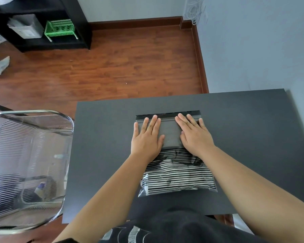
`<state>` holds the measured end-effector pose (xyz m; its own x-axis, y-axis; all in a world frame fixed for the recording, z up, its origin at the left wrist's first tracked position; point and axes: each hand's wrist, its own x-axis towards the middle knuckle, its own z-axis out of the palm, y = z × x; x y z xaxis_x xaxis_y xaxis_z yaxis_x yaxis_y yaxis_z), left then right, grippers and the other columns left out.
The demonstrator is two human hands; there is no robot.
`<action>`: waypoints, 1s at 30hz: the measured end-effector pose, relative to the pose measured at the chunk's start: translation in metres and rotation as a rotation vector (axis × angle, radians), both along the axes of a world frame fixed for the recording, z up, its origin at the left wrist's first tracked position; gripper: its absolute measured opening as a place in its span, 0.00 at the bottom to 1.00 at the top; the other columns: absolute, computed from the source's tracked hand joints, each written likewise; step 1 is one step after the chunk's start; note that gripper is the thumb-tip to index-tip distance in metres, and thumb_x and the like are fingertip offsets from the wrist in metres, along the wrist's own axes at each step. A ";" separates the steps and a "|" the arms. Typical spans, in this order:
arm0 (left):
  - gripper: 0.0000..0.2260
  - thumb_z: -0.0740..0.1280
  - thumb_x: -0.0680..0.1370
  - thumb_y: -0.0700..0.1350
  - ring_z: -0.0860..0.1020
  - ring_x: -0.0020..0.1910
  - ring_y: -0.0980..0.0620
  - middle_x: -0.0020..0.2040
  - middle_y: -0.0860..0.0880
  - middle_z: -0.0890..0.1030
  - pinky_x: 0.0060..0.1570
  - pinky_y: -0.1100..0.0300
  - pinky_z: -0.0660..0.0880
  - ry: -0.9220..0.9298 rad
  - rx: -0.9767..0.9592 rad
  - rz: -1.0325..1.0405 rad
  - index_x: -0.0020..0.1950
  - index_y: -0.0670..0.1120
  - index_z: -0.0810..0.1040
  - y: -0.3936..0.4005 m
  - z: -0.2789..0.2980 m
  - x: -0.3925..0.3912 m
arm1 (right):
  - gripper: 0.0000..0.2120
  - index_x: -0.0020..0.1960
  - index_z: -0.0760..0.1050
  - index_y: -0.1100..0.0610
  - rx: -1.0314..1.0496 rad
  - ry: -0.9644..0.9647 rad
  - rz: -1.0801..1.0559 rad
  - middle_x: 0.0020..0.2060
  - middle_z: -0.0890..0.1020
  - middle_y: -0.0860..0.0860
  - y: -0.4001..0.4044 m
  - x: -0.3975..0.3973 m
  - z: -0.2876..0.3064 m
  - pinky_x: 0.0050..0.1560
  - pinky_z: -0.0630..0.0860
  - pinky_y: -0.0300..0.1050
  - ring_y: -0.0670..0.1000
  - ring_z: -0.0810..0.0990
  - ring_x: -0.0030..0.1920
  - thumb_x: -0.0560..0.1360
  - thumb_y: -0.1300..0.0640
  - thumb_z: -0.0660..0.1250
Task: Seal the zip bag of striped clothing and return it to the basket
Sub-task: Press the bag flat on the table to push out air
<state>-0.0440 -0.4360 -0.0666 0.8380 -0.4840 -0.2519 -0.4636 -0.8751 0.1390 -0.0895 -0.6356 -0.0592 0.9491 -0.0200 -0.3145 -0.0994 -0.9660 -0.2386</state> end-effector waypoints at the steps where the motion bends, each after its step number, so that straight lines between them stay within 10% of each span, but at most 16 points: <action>1: 0.29 0.44 0.82 0.59 0.47 0.79 0.48 0.81 0.53 0.48 0.73 0.44 0.37 0.000 0.001 0.014 0.80 0.49 0.47 0.005 -0.001 0.001 | 0.28 0.79 0.48 0.47 -0.003 -0.001 -0.010 0.79 0.49 0.41 -0.005 -0.002 0.000 0.76 0.40 0.54 0.48 0.47 0.79 0.80 0.53 0.48; 16: 0.29 0.44 0.82 0.59 0.47 0.79 0.48 0.81 0.51 0.47 0.75 0.46 0.39 0.011 -0.022 0.162 0.80 0.48 0.46 0.047 0.000 0.006 | 0.26 0.79 0.52 0.48 0.059 0.043 -0.318 0.80 0.52 0.47 -0.044 -0.013 0.010 0.77 0.43 0.60 0.56 0.46 0.79 0.81 0.57 0.47; 19: 0.26 0.48 0.83 0.56 0.52 0.79 0.51 0.81 0.54 0.50 0.77 0.46 0.45 0.087 -0.278 0.239 0.80 0.54 0.46 0.057 0.009 -0.003 | 0.27 0.79 0.52 0.48 0.381 -0.014 -0.584 0.79 0.56 0.51 -0.033 -0.027 0.017 0.75 0.49 0.61 0.60 0.48 0.78 0.82 0.57 0.52; 22: 0.30 0.57 0.82 0.51 0.65 0.73 0.58 0.77 0.64 0.56 0.70 0.49 0.65 0.216 -0.613 0.407 0.77 0.67 0.43 0.066 0.023 -0.025 | 0.28 0.77 0.56 0.47 0.494 -0.167 -0.595 0.70 0.73 0.45 -0.017 -0.051 0.025 0.64 0.70 0.51 0.55 0.72 0.68 0.79 0.58 0.58; 27: 0.38 0.67 0.76 0.43 0.80 0.53 0.63 0.71 0.68 0.67 0.46 0.68 0.74 0.345 -1.061 0.948 0.73 0.70 0.48 0.068 0.028 -0.062 | 0.31 0.75 0.58 0.50 0.647 -0.245 -0.793 0.49 0.81 0.44 0.012 -0.070 0.025 0.44 0.70 0.37 0.43 0.78 0.45 0.76 0.58 0.66; 30: 0.39 0.69 0.73 0.42 0.81 0.42 0.58 0.60 0.66 0.79 0.46 0.61 0.78 0.452 -1.176 1.230 0.74 0.67 0.53 0.071 0.025 -0.070 | 0.26 0.71 0.67 0.52 0.831 -0.156 -1.081 0.49 0.82 0.49 0.013 -0.065 0.026 0.43 0.71 0.38 0.43 0.78 0.45 0.75 0.56 0.68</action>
<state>-0.1137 -0.3647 -0.0414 0.7931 0.2386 -0.5605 0.5784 -0.0065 0.8157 -0.1544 -0.6223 -0.0331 0.6080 -0.6251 -0.4895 -0.6232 0.0063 -0.7821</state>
